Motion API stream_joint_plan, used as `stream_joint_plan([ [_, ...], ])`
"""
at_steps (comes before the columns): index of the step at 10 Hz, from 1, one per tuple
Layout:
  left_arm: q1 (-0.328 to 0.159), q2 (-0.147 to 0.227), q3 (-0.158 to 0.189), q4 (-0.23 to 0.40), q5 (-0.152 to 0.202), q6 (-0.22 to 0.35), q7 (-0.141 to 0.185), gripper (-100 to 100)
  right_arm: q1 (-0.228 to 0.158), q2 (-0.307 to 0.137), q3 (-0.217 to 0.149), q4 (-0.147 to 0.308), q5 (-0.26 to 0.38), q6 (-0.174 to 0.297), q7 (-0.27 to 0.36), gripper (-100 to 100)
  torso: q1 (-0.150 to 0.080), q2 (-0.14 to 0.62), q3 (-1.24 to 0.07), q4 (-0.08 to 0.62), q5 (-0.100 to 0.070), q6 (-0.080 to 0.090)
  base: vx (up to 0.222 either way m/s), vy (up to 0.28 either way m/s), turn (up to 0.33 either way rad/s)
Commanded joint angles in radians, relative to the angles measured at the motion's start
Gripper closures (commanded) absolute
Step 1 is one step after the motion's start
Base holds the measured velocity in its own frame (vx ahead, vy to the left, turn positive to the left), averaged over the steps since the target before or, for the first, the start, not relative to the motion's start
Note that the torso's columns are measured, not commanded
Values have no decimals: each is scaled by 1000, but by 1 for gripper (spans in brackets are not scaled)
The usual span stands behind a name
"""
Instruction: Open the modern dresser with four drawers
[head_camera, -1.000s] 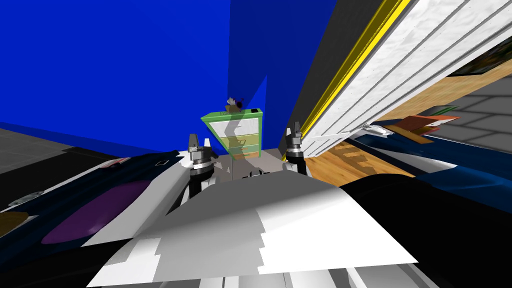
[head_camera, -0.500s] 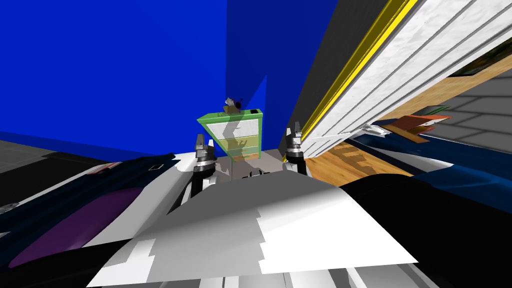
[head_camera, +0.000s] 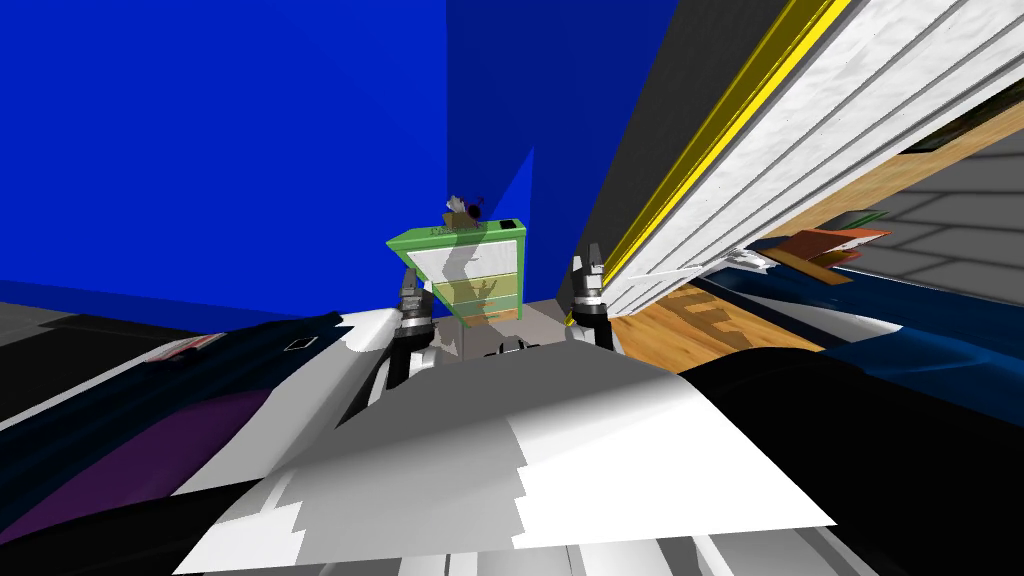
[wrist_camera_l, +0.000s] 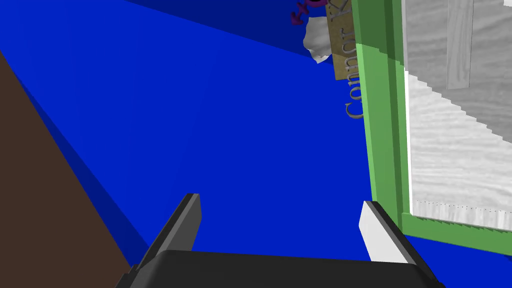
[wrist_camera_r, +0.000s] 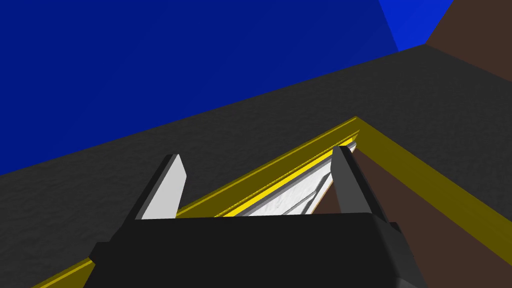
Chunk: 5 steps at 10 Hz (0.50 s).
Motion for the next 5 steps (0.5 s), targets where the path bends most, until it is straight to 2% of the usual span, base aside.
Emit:
stream_joint_plan([
  [1, -13, -14, -4, 10, -5, 50, 3, -100, 0, 0, 0, 0, 0, 0, 0, 0, 0, 0, 0, 0, 0, 0, 71, 14, -34],
  [2, -23, -24, -7, 19, -8, 84, 6, -100, 0, 0, 0, 0, 0, 0, 0, 0, 0, 0, 0, 0, 0, 0, 97, 15, -62],
  [5, -39, -36, -12, 32, -13, 138, 9, -100, 0, 0, 0, 0, 0, 0, 0, 0, 1, 0, 0, 0, 0, 0, 89, 20, -39],
])
